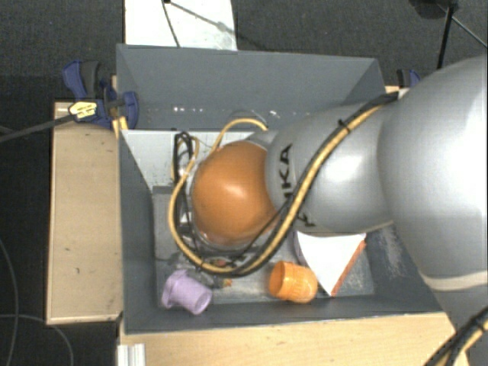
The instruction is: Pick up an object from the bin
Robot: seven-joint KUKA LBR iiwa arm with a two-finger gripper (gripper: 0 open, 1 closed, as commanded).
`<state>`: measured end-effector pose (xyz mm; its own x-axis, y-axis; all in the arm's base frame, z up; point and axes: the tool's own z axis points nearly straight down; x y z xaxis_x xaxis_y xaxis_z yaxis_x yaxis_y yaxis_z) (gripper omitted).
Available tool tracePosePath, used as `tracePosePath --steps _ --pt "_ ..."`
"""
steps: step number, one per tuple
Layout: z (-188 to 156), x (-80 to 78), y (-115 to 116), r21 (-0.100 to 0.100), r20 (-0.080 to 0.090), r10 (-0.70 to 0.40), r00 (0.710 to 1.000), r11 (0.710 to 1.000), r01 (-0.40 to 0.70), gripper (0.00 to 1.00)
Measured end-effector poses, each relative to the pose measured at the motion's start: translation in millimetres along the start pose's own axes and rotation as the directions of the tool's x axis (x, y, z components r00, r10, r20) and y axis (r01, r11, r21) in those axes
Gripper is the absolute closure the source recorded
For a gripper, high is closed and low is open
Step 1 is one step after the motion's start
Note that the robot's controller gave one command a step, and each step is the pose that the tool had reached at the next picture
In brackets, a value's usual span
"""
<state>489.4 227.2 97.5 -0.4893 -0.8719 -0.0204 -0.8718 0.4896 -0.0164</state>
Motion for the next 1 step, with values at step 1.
tracePosePath --steps 1 --pt "-3.1 0.2 1.2 -0.005 -0.005 0.001 1.0 1.0 -0.001 1.0"
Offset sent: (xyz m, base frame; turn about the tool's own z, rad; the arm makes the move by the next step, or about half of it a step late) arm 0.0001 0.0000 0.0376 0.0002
